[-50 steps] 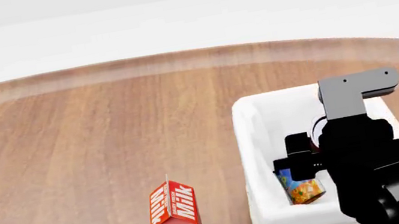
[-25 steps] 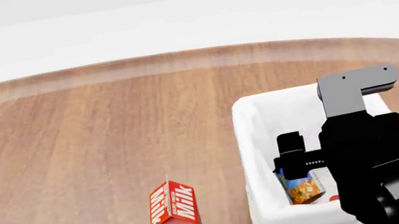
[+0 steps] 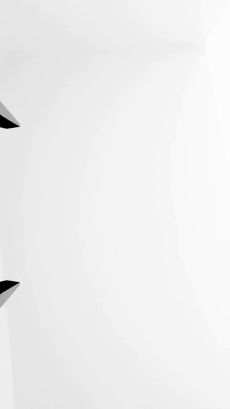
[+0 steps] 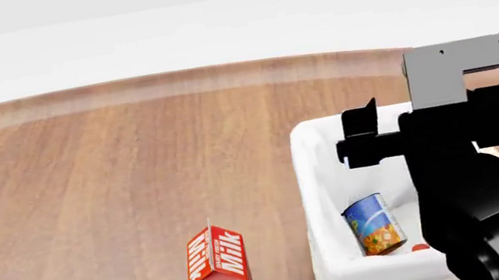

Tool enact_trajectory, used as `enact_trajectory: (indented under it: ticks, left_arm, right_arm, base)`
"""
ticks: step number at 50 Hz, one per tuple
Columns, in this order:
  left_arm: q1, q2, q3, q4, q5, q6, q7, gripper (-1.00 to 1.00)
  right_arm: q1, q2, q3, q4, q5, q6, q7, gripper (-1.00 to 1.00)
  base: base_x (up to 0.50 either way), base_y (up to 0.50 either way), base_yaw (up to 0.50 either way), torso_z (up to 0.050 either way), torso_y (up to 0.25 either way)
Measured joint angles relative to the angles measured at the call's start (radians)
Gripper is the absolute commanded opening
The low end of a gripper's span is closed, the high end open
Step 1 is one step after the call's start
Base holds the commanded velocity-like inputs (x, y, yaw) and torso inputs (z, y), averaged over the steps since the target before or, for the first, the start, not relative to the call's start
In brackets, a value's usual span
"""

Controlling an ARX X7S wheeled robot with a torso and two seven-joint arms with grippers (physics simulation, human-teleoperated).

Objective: Pick up the alphabet soup and the tomato sauce, and put them in the basket.

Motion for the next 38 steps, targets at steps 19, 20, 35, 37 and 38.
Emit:
enact_trajectory:
  ticks: [19,20,35,37,38]
  left_arm:
    - [0.002,-0.002,0.0,-0.001,0.0,0.004,-0.002,1.0]
    - [0.002,-0.002,0.0,-0.001,-0.001,0.004,-0.003,1.0]
    - [-0.001,-0.005,-0.001,0.002,-0.003,0.001,-0.005,1.0]
    - [-0.002,-0.006,-0.001,0.003,-0.004,0.0,-0.005,1.0]
    - [-0.003,-0.006,-0.001,0.004,-0.004,0.0,-0.005,1.0]
  right_arm:
    - [-0.078,0.042,0.084,-0.162,-0.11,-0.337,0.063,1.0]
    - [-0.082,0.044,0.089,-0.171,-0.117,-0.355,0.066,1.0]
    - [-0.126,0.065,0.139,-0.269,-0.224,-0.551,0.132,1.0]
    - [-0.13,0.068,0.144,-0.28,-0.243,-0.57,0.146,1.0]
    - [-0.133,0.069,0.146,-0.285,-0.255,-0.58,0.154,1.0]
  base:
    - [0.0,0.0,0.0,0.0,0.0]
    - [0.0,0.0,0.0,0.0,0.0]
    - [0.0,0.0,0.0,0.0,0.0]
    - [0.0,0.0,0.0,0.0,0.0]
    - [0.0,0.0,0.0,0.0,0.0]
